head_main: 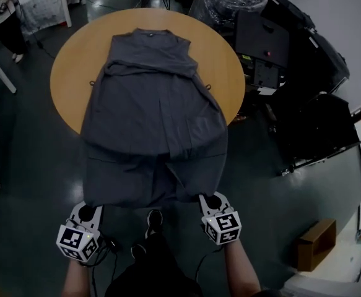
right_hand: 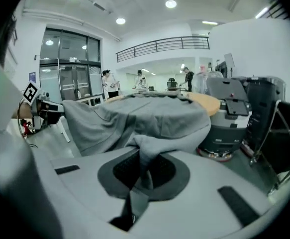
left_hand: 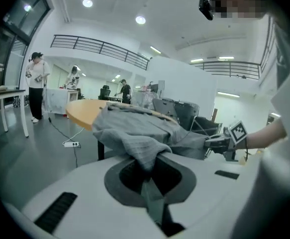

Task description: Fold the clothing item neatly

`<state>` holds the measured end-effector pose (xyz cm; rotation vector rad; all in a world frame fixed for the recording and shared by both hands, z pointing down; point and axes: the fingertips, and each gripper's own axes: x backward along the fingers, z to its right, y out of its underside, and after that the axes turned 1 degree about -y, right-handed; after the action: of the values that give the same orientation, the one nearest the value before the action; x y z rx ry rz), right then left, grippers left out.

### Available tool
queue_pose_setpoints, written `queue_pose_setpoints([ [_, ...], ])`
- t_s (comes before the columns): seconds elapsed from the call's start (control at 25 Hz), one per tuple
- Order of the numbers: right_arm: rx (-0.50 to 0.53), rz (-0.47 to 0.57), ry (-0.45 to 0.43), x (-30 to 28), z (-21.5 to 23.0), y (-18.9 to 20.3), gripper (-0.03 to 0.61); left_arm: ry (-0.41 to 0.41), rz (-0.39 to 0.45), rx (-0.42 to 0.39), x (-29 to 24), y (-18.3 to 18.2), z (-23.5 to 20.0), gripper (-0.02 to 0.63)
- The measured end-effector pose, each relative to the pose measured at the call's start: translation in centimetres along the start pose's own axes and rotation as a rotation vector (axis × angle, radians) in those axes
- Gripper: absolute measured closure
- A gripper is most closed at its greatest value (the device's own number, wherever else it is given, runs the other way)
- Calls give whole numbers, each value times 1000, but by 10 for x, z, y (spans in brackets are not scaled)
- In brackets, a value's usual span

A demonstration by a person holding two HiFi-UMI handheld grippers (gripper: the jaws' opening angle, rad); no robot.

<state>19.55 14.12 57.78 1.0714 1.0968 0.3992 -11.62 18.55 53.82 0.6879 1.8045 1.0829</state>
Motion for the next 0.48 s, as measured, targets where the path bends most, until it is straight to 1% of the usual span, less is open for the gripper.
queue_pose_setpoints([
  [0.12,37,38,3,18,-1,-52,575,5,56,-8,11,-56,2,600],
  [0.24,38,64,32,26,9,-97,575,-2,91,-32,11,-103,0,600],
  [0.36,36,96,45,24,24,-141,575,3,117,-44,-2,-142,-5,600],
  [0.48,53,145,39,8,46,-187,575,-9,161,-32,-22,-185,-15,600],
])
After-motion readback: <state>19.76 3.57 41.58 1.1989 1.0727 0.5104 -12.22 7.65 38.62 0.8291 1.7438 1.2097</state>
